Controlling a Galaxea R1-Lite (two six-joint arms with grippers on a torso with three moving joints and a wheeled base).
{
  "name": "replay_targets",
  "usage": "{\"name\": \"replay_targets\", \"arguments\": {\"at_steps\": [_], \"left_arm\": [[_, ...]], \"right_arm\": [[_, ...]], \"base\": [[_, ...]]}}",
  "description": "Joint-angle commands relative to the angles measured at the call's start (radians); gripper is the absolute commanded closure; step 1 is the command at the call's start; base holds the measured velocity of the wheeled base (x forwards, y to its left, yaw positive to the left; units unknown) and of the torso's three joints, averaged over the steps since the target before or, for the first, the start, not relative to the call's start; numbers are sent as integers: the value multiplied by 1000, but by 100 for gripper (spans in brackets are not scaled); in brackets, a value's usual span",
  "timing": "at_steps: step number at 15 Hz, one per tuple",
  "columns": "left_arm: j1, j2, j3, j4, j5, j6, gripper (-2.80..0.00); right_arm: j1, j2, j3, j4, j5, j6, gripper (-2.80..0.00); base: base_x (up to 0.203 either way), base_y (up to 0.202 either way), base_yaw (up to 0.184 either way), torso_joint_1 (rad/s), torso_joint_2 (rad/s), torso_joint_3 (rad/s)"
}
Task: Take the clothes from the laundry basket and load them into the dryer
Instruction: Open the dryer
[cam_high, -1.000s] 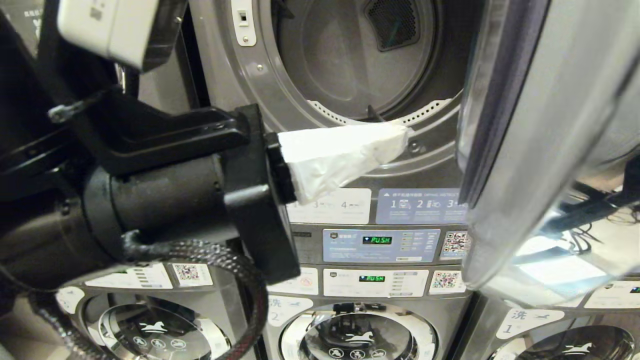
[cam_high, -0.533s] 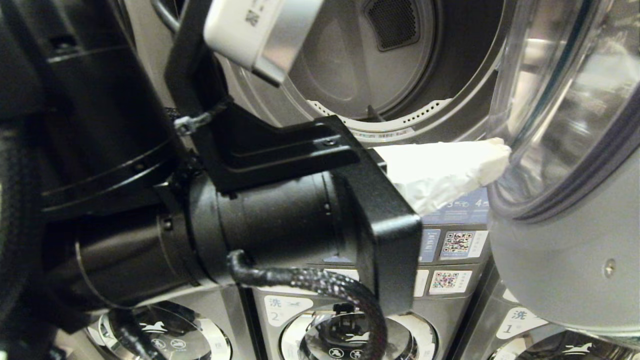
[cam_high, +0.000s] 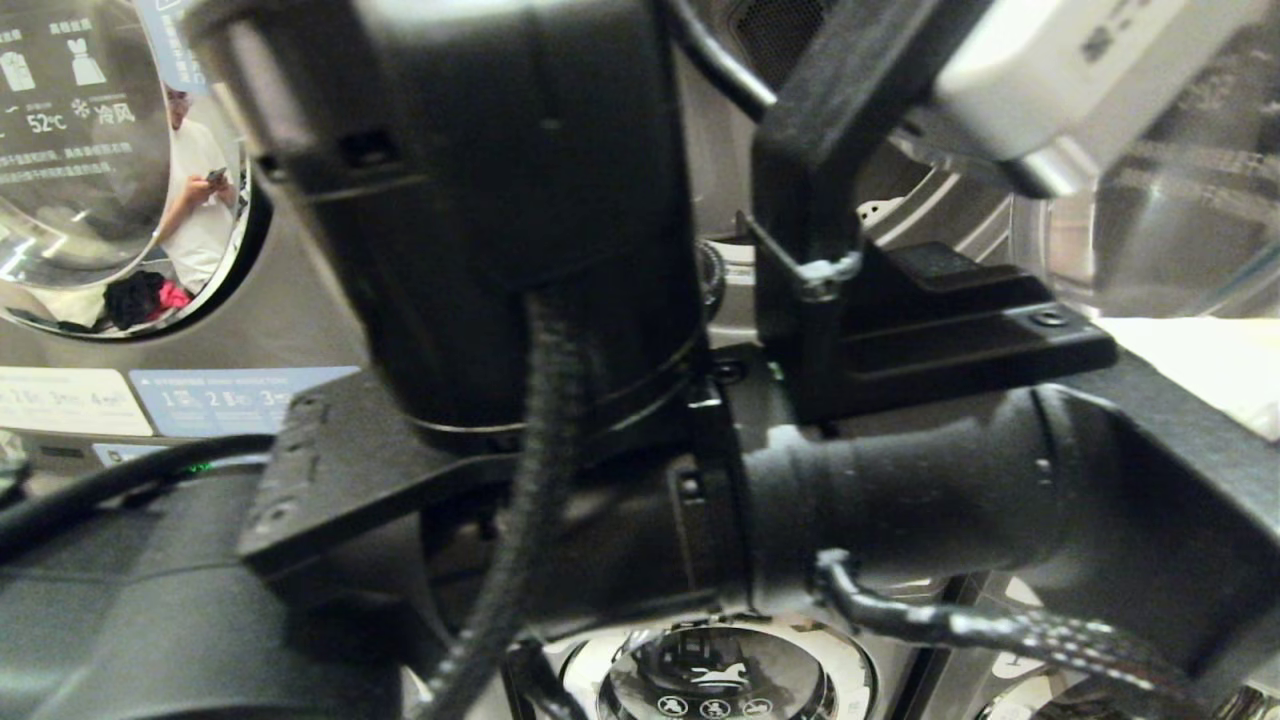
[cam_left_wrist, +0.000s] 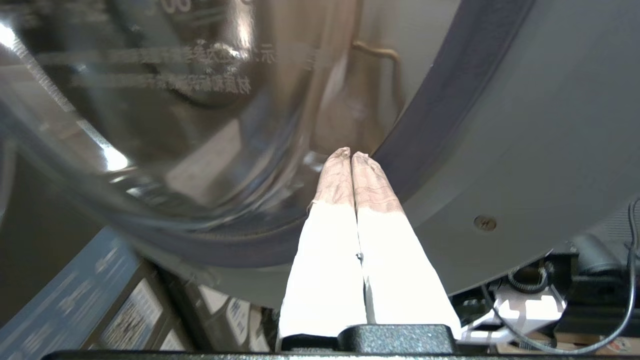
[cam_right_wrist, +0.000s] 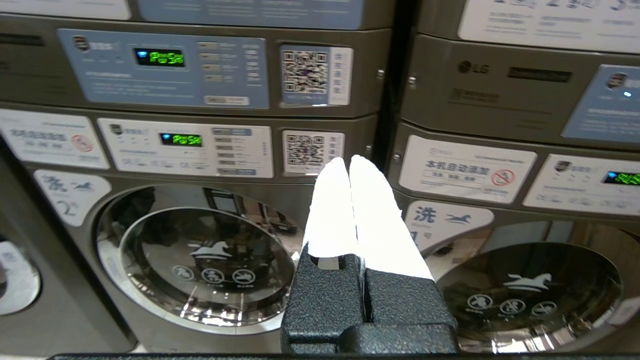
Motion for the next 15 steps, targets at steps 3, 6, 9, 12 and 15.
{"name": "replay_targets", "arguments": {"at_steps": [3,6,9,12,15], "left_arm": [[-73,164,-147,-4,1,-1,0],[-120,261,-284,-5,60,0,0],[-95,223,-269,-6,188,-1,0],[14,139,-157,-6,222,1,0],[150,24,-29,-5,218,5,0]], "right_arm": [[0,1,0,0,1,-1,0],[0,1,0,0,1,-1,0],[0,1,0,1,1,-2,0],[0,1,0,1,1,-4,0],[0,1,2,3,-10,-11,0]], "base": [[0,0,0,0,0,0],[0,0,0,0,0,0],[0,0,0,0,0,0],[0,0,0,0,0,0],[0,0,0,0,0,0]]}}
